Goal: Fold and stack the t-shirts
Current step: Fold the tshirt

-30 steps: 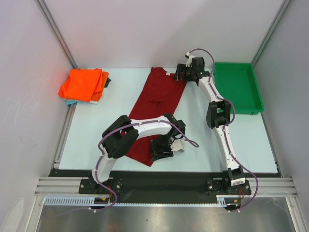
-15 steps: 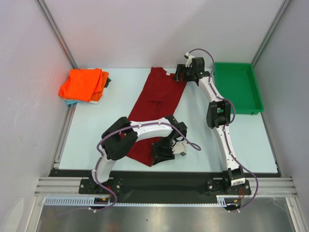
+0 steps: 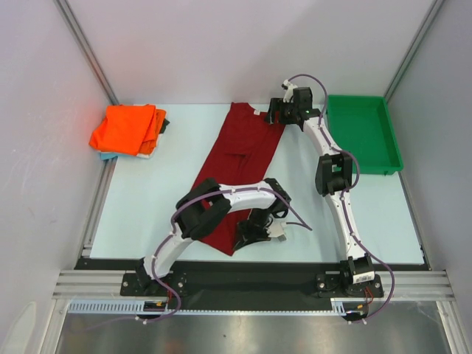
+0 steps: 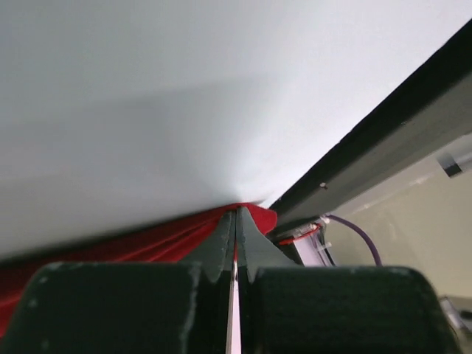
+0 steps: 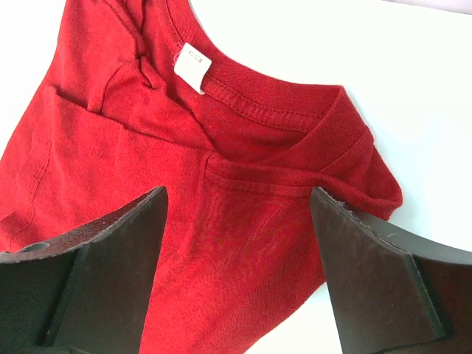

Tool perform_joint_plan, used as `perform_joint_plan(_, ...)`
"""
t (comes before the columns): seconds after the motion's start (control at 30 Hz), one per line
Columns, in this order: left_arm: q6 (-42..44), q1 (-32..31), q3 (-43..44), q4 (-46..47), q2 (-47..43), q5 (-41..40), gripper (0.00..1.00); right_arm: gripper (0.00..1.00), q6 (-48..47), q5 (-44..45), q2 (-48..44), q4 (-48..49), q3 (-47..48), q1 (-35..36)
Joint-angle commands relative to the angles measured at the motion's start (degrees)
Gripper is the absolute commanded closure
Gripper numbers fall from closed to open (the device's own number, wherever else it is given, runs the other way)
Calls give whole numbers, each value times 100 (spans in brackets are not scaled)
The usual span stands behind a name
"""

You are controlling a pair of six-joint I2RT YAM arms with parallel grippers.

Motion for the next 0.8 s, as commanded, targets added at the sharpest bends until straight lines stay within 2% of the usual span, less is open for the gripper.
perform_joint_plan(0.0, 129, -153, 847, 451, 509, 485, 100, 16, 49, 319, 26, -184, 83, -109)
perform_joint_plan(0.07, 156, -224, 1530, 302, 789, 573, 100, 16, 102, 310, 105, -9, 154, -144)
perform_joint_plan(0.17, 191, -286, 2016, 205, 1036, 679, 100, 16, 234, 302, 193, 307, 251, -153)
perform_joint_plan(0.4, 244, -312, 2316, 179, 1090, 1161, 99, 17, 629, 100, 299, 923, 268, -206)
perform_joint_plan(0.5, 244, -312, 2457, 108, 1003, 1023, 99, 17, 691, -23, 299, 906, 312, -241)
perform_joint_plan(0.57, 226, -303, 2300, 135, 582, 829, 88, 17, 796, -155, 221, 853, 347, -294)
perform_joint_plan(0.6, 218, -286, 2221, 187, 397, 576, 76, 17, 814, -208, 81, 845, 330, -320)
perform_joint_plan(0.7, 130, -242, 1834, 406, -490, 109, 63, 18, 700, -577, -262, 880, 199, -391)
perform_joint_plan(0.77, 103, -172, 1484, 503, -1086, -287, 59, 18, 481, -796, -736, 1090, 15, -391)
